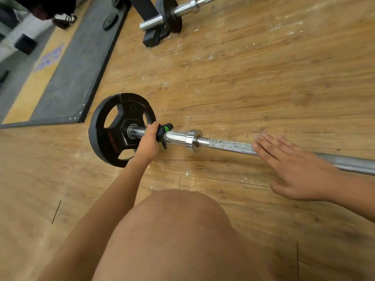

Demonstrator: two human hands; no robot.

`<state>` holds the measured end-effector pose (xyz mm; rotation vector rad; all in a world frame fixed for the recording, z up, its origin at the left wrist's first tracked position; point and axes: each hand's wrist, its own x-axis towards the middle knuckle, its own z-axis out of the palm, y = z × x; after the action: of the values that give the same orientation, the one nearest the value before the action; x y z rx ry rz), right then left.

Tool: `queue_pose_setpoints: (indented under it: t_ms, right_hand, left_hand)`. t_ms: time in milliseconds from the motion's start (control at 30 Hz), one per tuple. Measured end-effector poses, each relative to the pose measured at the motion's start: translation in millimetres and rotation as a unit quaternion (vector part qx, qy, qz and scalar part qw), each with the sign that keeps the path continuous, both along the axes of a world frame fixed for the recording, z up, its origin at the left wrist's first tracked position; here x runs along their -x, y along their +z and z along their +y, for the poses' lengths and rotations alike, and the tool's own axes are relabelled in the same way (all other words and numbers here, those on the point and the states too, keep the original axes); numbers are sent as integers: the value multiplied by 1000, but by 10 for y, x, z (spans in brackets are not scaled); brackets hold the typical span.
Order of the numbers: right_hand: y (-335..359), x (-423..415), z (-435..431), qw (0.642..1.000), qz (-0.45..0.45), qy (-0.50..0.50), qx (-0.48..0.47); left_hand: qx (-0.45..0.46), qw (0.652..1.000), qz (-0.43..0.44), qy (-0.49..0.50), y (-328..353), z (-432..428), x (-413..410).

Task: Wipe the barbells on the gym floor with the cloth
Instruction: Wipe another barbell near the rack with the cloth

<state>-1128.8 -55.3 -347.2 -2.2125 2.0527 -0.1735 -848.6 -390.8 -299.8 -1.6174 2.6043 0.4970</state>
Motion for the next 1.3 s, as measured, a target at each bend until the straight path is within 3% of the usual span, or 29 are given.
queue_pose_setpoints:
  t_ms: [100,400,667,833,1133,1300]
  right_hand:
    - [6,-48,-1,1000,-5,1,-5]
    - [-7,-177,126,1000,-18,14,-14]
    - [12,-262,233,997,-62,26,-40]
    - [20,-189,182,995,-64,63,-32]
    - [-5,-251,139,993,-39,108,-7]
    - [24,-291,193,992,-47,113,-11]
  left_hand:
    - [8,999,24,48,-14,33,23]
    - [-15,999,16,34,97,-191,-285]
    - [-111,983,134,59,72,37,-558]
    - [-25,988,135,74,-53,47,-527]
    - [-18,967,166,195,15,-136,-497]
    - [-22,982,143,122,-12,85,-599]
